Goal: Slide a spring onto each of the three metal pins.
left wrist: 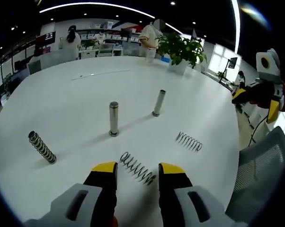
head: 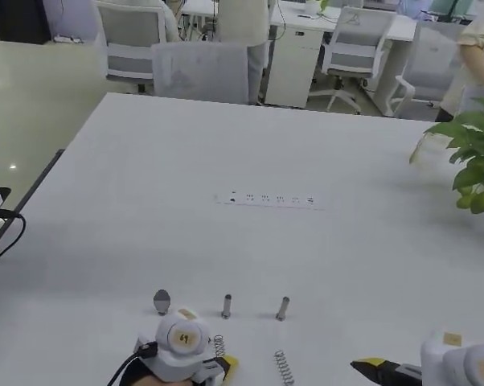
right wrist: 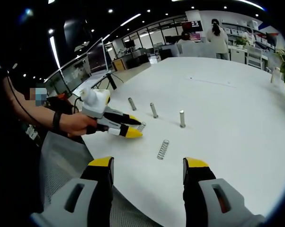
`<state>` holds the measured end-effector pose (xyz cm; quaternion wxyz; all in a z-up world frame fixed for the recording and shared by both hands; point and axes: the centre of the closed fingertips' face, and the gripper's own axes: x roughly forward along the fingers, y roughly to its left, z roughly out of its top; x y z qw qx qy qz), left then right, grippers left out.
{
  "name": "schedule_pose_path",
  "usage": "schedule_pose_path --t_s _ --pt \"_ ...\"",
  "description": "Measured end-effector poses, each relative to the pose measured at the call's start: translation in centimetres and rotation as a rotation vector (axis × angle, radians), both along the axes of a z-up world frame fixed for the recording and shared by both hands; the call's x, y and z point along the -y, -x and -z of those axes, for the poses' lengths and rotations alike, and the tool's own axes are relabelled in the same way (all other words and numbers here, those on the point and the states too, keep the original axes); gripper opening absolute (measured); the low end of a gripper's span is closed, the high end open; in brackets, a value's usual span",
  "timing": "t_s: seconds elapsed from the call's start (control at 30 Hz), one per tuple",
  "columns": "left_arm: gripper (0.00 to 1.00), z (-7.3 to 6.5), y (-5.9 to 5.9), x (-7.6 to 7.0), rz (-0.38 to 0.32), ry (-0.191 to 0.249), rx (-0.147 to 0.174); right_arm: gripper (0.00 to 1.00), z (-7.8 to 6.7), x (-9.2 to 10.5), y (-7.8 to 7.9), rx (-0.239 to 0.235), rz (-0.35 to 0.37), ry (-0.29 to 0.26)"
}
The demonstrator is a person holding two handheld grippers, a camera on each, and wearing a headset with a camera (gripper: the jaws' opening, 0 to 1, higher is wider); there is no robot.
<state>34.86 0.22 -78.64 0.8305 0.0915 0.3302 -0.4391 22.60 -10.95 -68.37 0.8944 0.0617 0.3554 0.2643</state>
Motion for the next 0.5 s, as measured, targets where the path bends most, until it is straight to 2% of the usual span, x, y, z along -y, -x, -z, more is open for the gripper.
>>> schedule_pose_path --t_s 0.1,0.27,0.5 --pt "0.26 0.09 -0.12 -0.08 0.007 -0.011 0.006 0.57 -0.1 0.0 -0.09 0.001 -0.002 0.001" --pt "0.21 0.29 -0.21 -0.37 0.043 -0.069 0.046 0.56 -0.19 -0.18 -0.28 0.002 -0.006 -0.003" --pt "0.13 0.34 -0.6 -0.96 0.05 -0.099 0.069 0.56 -0.13 -0.48 -0.42 0.002 -0.016 -0.004"
